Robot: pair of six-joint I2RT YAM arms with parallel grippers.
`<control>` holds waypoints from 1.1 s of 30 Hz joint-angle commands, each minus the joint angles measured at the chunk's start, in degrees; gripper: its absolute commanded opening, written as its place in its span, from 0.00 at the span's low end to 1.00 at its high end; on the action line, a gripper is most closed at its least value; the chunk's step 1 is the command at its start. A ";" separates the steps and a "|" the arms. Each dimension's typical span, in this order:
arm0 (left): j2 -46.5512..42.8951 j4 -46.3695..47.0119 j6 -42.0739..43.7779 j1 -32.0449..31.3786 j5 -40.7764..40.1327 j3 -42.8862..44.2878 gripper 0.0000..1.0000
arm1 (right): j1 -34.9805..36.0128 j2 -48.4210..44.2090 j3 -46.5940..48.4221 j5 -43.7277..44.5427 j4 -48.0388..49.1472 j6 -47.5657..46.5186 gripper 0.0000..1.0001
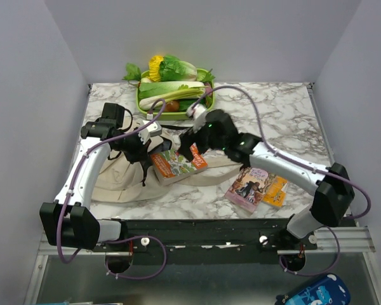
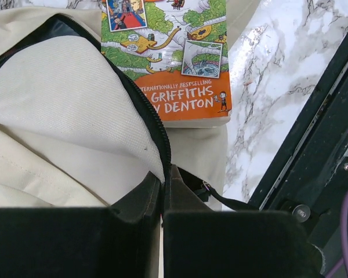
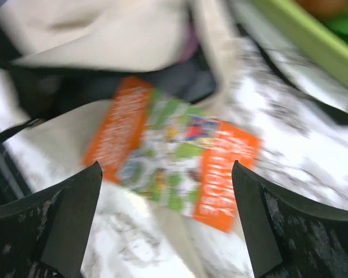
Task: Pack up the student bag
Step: Place the book in the student bag.
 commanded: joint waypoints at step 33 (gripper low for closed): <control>0.76 2.07 -2.24 -3.16 1.11 0.05 0.05 | -20.08 15.01 -20.16 -41.45 38.95 43.36 0.87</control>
